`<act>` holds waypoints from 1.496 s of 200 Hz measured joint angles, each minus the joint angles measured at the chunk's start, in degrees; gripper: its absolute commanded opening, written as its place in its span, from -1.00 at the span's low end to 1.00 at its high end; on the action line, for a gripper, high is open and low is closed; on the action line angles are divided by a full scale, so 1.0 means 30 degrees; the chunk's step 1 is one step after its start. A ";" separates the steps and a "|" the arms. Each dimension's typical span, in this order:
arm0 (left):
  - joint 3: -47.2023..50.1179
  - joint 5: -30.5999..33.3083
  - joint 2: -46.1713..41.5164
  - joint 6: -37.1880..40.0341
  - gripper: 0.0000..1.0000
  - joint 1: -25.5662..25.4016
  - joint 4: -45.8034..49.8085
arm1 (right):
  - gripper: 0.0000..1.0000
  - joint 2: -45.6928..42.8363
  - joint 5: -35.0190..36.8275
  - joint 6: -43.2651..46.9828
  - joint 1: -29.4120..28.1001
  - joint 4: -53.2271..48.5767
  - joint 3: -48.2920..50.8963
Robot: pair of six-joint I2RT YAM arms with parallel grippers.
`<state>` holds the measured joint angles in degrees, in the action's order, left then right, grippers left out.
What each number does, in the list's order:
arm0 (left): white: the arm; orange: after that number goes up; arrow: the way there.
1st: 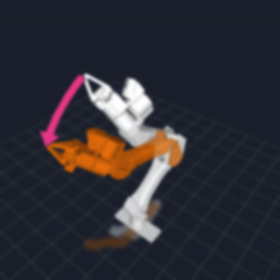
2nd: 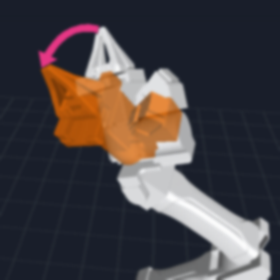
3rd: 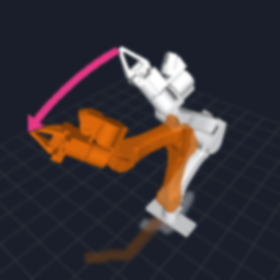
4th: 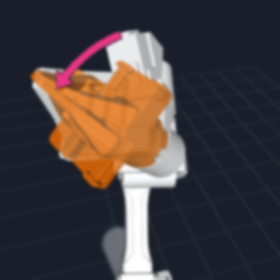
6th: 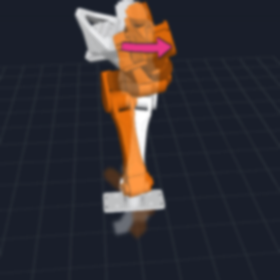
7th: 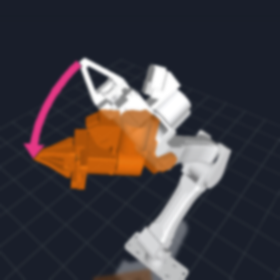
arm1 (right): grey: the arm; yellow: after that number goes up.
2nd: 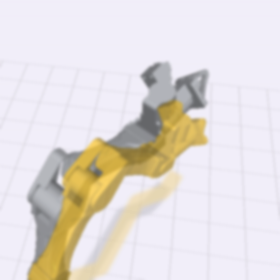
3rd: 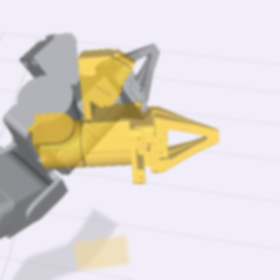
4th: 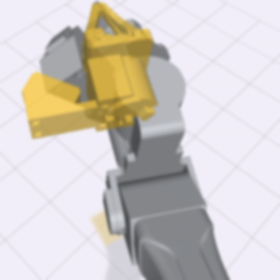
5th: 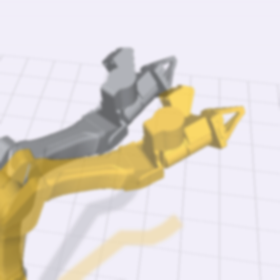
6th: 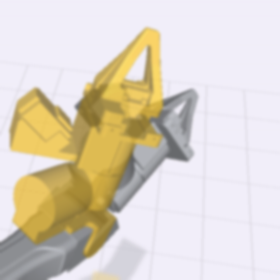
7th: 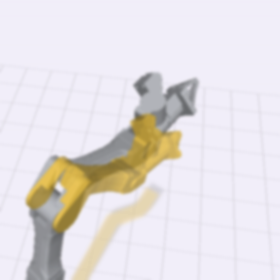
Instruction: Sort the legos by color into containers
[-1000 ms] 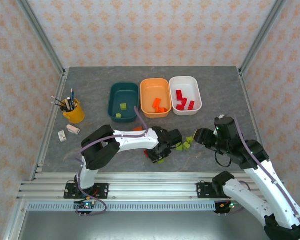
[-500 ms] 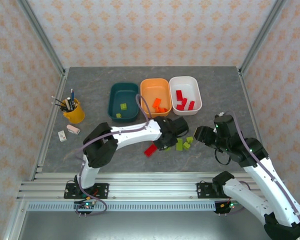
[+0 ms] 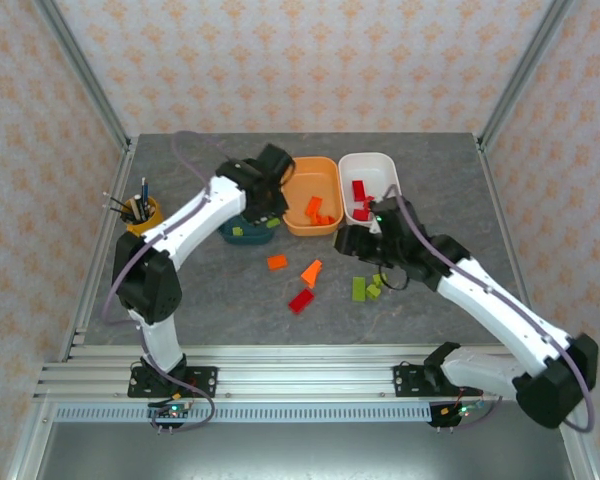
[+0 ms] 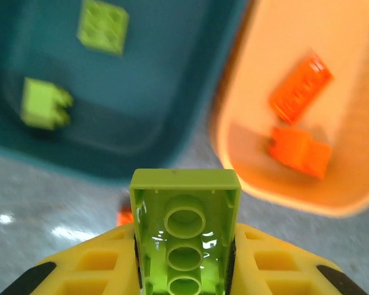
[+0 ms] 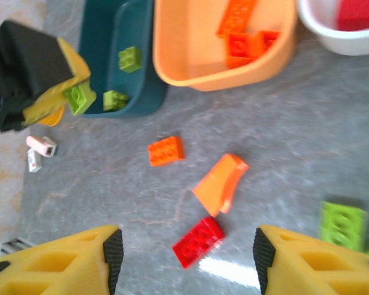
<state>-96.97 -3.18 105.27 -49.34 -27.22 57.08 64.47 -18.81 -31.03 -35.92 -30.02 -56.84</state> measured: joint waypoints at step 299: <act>0.0656 -0.1311 -0.2594 0.7373 0.51 0.2047 -0.1166 | 0.19 1.0841 0.3264 -0.6506 -0.3198 -0.3665 -0.5931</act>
<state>-95.00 -7.11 97.49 -27.22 -21.08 53.58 96.99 -9.02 -50.54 -45.52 -41.01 -74.63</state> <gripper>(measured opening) 0.751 0.594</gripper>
